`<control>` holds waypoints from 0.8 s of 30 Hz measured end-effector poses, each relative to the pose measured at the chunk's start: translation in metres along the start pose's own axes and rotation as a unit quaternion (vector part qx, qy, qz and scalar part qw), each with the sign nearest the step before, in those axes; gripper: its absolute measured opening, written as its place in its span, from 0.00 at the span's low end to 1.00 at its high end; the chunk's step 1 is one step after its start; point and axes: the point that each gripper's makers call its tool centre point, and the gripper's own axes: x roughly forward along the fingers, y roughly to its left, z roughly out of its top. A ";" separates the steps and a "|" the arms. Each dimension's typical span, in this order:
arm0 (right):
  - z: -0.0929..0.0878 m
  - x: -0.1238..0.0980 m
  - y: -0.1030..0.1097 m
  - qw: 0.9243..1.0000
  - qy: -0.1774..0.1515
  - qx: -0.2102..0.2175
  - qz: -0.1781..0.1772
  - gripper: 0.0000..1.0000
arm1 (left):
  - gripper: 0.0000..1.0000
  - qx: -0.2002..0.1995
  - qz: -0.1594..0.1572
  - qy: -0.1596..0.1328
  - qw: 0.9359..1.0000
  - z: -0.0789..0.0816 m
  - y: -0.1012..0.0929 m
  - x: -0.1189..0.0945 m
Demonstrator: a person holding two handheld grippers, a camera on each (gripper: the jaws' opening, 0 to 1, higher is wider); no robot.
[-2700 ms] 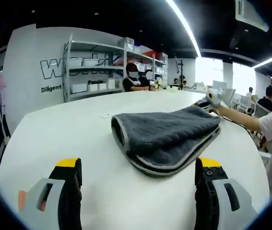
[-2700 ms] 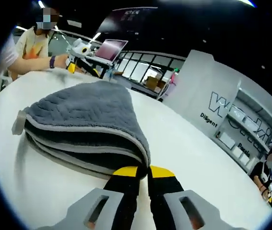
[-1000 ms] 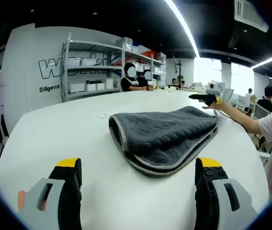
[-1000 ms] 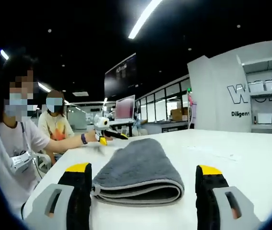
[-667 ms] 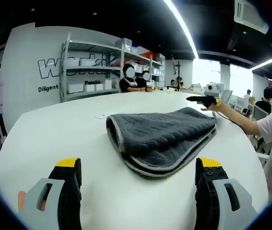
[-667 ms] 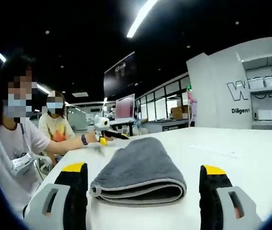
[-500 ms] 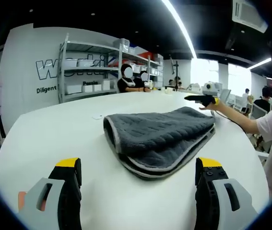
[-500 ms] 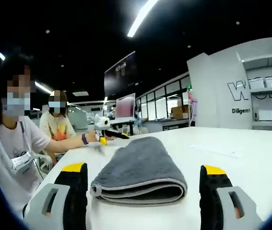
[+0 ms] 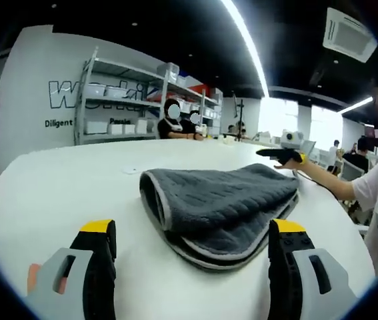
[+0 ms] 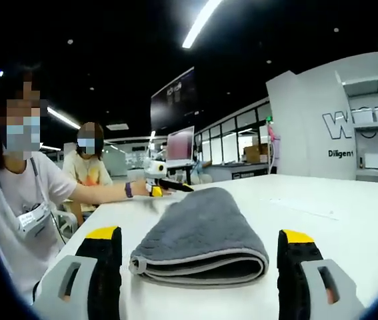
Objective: Fold the towel on the table until its edges align and the towel forms a compact rectangular stack.
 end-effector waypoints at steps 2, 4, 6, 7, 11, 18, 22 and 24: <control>0.001 -0.001 0.000 1.000 -0.001 0.000 0.000 0.99 | 0.92 0.003 -0.007 -0.011 1.000 0.005 0.000 0.005; 0.002 -0.001 0.000 1.000 -0.002 -0.001 0.000 0.99 | 0.92 0.007 -0.015 -0.021 1.000 0.011 0.001 0.010; 0.003 -0.002 -0.001 1.000 -0.003 0.000 0.001 0.99 | 0.90 0.011 -0.025 -0.014 1.000 0.011 0.000 0.014; 0.003 -0.002 -0.001 1.000 -0.004 0.000 0.001 0.99 | 0.88 0.014 -0.028 -0.007 0.999 0.009 0.000 0.015; 0.003 -0.002 -0.001 1.000 -0.004 0.000 0.001 0.99 | 0.80 0.020 -0.043 0.020 0.999 0.001 -0.001 0.019; 0.000 -0.001 -0.002 1.000 0.005 -0.002 0.002 0.98 | 0.56 0.017 -0.068 0.033 0.997 -0.011 -0.009 0.017; -0.001 -0.001 -0.002 1.000 0.007 -0.002 0.001 0.98 | 0.47 0.028 -0.069 0.030 0.997 -0.013 -0.010 0.017; -0.001 -0.001 -0.003 1.000 0.006 0.000 0.001 0.98 | 0.44 0.032 -0.067 0.022 0.997 -0.010 -0.010 0.015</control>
